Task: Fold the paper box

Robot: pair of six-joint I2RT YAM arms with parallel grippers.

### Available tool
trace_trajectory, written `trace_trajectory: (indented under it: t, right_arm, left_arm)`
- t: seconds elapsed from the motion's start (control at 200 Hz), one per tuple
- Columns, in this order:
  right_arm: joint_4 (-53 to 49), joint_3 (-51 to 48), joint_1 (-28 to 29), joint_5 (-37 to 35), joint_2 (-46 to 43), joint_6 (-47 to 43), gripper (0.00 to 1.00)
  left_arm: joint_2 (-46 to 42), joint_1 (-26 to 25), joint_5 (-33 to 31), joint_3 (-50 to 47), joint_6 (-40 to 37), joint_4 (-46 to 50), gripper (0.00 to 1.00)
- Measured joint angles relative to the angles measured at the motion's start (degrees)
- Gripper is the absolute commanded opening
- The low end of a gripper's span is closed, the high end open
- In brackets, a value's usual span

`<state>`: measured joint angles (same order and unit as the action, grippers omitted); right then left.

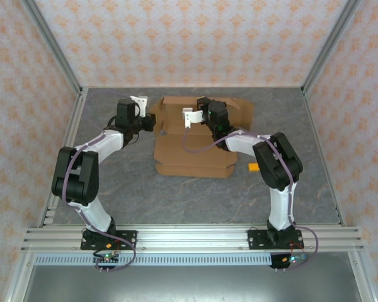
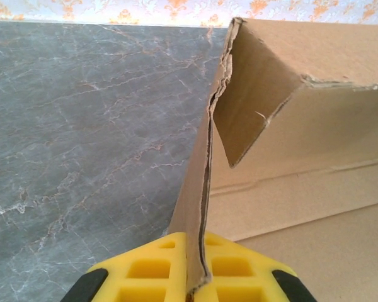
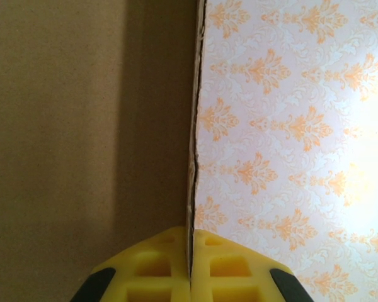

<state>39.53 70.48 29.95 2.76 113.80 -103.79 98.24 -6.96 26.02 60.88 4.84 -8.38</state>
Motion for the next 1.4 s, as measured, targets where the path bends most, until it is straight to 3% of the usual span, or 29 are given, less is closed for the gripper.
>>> trace_trajectory:
  t: [0.28, 0.54, 1.031, 1.401]
  right_arm:
    - [0.0, -0.2, 0.0, -0.04, 0.0, -0.02, 0.0]
    - [0.0, -0.33, -0.04, -0.46, 0.0, 0.22, 0.0]
    - [-0.02, -0.33, -0.11, -1.09, 0.0, 1.07, 0.0]
    - [-0.04, -0.33, -0.11, -1.09, 0.0, 1.09, 0.0]
  left_arm:
    - [-0.2, -2.45, -2.16, -2.58, 0.48, -3.3, 0.13]
    - [-0.28, -5.42, -2.43, -2.86, 1.88, -5.29, 0.24]
    - [1.42, -5.42, -0.42, -0.15, -0.5, -4.24, 0.5]
    - [3.19, -5.07, 3.72, 1.92, -1.99, -1.77, 0.52]
